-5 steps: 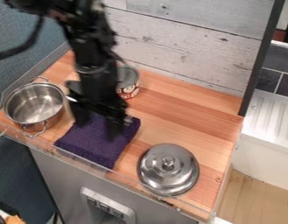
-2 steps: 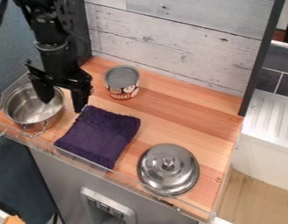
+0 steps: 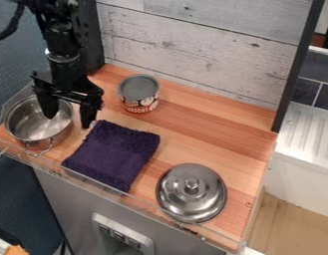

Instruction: Move the silver pot from the bottom left side to the upper right side of the table

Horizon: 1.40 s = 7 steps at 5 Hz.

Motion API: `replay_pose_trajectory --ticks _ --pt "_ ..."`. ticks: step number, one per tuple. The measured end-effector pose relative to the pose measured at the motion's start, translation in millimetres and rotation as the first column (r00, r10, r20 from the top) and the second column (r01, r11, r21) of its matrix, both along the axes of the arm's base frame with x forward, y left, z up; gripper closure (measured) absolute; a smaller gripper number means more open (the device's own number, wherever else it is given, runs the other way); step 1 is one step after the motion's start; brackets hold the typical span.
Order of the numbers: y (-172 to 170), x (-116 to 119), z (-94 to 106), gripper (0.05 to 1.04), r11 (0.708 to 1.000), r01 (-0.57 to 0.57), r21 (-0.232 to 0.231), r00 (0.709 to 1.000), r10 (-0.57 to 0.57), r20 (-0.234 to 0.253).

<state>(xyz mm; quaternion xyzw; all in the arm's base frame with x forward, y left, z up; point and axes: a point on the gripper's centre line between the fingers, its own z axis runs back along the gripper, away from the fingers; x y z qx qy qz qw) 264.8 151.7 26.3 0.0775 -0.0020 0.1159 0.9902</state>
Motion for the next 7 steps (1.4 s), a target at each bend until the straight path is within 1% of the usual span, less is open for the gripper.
replay_pose_trajectory --ticks 1,2,3,4,5,6,7 --pt "8.9 -4.9 -7.7 0.083 1.000 -0.031 -0.004 0.999 0.031 -0.013" --pt "18.3 -8.8 -19.2 0.083 0.998 -0.057 -0.024 0.998 0.056 -0.039" --pt "19.4 -8.5 -28.8 0.115 0.997 -0.059 -0.042 0.996 0.056 -0.067" --pt "19.6 -8.0 -30.3 0.391 0.997 -0.063 -0.041 0.996 0.060 -0.071" --pt "17.5 -5.6 -29.7 0.703 0.998 -0.054 -0.034 0.996 0.052 -0.068" --pt "14.4 -6.7 -31.9 0.922 0.998 -0.051 -0.034 0.996 0.048 -0.071" --pt "13.6 -6.4 -27.3 1.002 0.998 -0.050 -0.021 0.997 0.049 -0.067"
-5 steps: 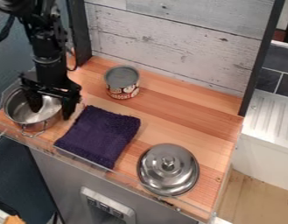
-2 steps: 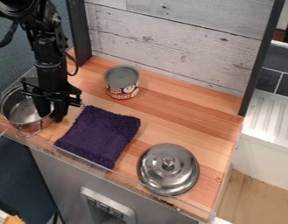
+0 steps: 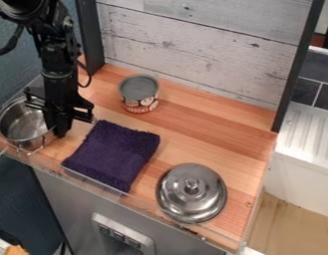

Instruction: Move the silver pot from the bottom left side to the upper right side of the table

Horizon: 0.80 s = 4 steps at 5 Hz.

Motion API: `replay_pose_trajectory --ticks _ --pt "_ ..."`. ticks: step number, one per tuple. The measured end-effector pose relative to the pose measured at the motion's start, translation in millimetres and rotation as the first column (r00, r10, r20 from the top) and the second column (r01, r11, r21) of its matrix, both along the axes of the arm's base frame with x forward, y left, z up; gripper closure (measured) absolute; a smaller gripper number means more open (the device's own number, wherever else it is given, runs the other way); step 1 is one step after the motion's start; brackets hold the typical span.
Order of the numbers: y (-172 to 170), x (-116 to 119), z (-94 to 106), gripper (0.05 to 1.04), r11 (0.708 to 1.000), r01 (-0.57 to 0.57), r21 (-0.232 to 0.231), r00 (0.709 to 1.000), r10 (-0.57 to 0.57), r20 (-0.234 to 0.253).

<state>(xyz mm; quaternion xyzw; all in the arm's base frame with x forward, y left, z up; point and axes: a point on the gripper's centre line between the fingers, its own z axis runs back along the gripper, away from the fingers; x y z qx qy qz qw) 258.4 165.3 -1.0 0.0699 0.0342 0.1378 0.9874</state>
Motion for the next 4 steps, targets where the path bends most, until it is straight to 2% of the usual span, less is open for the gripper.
replay_pose_trajectory --ticks 1,2,3,4 --pt "-11.6 -0.9 12.1 1.007 1.000 0.007 0.006 1.000 -0.006 -0.019" --pt "-49.9 15.1 60.2 1.007 0.999 0.042 0.031 0.999 -0.042 0.010" --pt "-103.8 47.7 88.1 1.007 0.982 0.179 0.053 0.982 -0.182 0.049" --pt "-151.6 92.0 89.1 1.007 0.936 0.350 0.030 0.933 -0.351 0.084"
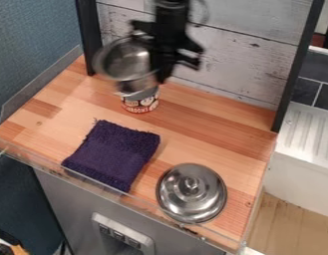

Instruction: Move the silver pot from the bottom left side to the upper right side of the table

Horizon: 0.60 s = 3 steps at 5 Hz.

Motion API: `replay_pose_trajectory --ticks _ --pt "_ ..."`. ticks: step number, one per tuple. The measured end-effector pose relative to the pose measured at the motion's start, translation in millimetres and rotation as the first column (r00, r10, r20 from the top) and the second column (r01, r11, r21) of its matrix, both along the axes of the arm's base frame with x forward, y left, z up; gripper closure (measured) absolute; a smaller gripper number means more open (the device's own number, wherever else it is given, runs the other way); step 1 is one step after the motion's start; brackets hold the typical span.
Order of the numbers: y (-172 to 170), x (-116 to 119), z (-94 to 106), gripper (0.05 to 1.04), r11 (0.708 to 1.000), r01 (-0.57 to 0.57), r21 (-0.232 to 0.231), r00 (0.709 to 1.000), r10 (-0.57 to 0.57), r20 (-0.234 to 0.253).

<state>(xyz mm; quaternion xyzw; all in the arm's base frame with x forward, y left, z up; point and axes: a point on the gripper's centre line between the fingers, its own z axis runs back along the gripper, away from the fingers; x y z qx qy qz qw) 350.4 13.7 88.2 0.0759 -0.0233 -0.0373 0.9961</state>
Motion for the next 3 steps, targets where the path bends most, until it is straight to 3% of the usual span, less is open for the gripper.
replay_pose_trajectory --ticks 1,3 --pt "-42.3 24.4 -12.8 1.007 0.994 0.106 -0.022 0.994 -0.107 -0.026" --pt "-80.6 27.5 -65.2 1.007 0.986 0.149 -0.068 0.979 -0.157 -0.128"
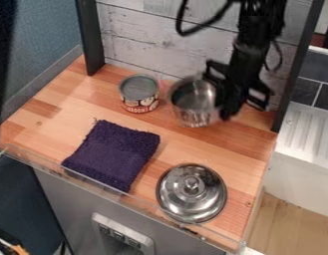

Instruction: Move the silver pot from the bottom left side to the upper right side of the table

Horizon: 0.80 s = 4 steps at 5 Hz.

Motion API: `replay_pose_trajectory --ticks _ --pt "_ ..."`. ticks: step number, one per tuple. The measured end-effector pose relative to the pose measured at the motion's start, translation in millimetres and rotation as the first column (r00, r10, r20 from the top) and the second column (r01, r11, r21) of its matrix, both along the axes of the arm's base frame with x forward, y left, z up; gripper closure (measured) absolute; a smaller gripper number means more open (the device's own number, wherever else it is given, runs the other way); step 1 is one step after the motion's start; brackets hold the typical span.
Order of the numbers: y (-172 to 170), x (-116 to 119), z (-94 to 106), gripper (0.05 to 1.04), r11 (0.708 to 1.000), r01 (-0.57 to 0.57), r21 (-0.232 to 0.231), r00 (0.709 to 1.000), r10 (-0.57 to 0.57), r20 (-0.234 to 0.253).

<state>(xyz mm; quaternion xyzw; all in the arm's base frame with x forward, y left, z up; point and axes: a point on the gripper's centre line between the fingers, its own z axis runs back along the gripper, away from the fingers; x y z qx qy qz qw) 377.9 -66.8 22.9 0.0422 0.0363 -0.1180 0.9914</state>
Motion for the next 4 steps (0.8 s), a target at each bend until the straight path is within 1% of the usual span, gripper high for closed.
replay_pose_trajectory --ticks 1,2,3,4 --pt "-9.2 -1.3 -15.6 1.007 1.000 0.006 -0.022 1.000 -0.006 -0.029" --pt "-13.1 0.9 -19.8 0.988 0.999 -0.008 -0.046 0.999 0.007 -0.033" --pt "-11.9 -1.1 -26.2 0.821 0.999 -0.015 -0.047 1.000 0.014 -0.023" --pt "-8.4 -10.6 -4.4 0.545 0.998 -0.054 -0.009 0.998 0.055 0.026"
